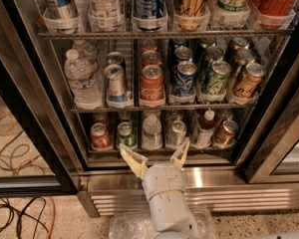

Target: Pick coke can from middle shelf of fridge

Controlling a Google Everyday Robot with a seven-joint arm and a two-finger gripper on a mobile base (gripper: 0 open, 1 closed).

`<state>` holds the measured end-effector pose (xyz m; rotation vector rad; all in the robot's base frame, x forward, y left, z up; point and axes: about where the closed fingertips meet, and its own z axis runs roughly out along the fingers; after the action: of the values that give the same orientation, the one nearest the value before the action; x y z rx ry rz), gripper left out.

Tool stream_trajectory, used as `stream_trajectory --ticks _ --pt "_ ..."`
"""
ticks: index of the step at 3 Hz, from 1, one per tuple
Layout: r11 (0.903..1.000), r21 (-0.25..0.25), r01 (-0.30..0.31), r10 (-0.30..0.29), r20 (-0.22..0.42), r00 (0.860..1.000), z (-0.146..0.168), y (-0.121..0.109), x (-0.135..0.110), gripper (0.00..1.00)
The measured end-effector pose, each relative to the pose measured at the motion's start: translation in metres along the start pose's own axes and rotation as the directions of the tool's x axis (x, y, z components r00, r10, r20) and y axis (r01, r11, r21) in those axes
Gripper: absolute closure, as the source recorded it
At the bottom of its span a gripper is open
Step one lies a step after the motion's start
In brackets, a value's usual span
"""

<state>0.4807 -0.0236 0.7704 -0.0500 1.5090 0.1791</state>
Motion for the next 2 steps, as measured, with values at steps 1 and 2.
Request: stream_trajectory --ticks 1,2 --pt "0.9999 0.013 0.003 -0.003 0.033 0.999 0.0009 -0.0012 -0.0046 0.0" --pt "0.9999 0.012 0.003 -0.003 0.032 0.999 0.0008 -0.001 -0.0045 0.0"
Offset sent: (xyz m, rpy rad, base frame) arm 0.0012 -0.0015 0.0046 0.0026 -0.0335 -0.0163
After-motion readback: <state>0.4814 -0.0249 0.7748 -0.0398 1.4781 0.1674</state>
